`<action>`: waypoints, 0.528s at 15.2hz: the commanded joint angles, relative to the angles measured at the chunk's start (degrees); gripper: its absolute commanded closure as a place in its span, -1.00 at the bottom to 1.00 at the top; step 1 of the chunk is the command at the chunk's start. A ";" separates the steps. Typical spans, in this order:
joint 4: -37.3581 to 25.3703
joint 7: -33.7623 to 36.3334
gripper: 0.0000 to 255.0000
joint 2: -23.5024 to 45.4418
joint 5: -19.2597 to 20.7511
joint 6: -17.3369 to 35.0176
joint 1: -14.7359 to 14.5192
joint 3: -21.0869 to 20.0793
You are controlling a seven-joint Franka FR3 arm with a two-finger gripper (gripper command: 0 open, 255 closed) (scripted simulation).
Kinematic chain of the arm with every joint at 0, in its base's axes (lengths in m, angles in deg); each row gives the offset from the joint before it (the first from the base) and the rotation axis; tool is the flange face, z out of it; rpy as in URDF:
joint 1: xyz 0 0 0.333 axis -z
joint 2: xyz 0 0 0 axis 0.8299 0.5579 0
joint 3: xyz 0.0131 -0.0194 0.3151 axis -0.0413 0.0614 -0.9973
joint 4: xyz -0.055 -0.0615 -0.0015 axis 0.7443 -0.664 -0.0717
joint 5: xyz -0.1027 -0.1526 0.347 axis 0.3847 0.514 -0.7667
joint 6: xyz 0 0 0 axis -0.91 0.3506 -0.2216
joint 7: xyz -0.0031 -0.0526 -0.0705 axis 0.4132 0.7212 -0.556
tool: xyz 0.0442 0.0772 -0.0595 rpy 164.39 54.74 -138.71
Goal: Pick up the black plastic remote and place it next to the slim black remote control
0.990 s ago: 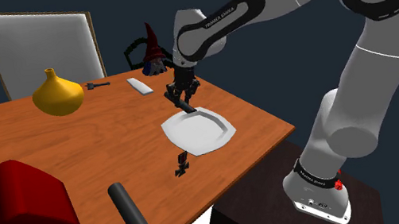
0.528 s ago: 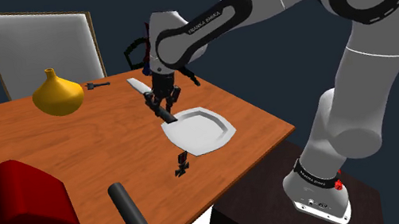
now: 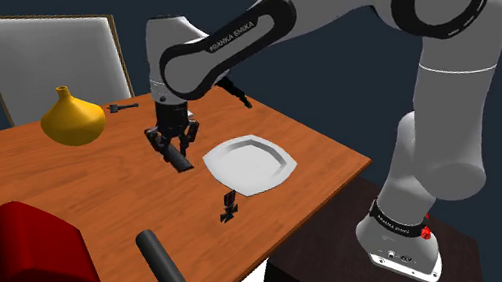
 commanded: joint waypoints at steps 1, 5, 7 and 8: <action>-4.05 2.57 1.00 2.82 0.58 -1.07 -1.46 -0.71; -12.21 7.09 1.00 8.35 1.78 -3.46 -4.39 -1.75; -16.89 9.20 1.00 11.42 2.39 -4.97 -5.91 -2.13; -19.41 10.22 1.00 13.05 2.69 -5.82 -6.69 -2.29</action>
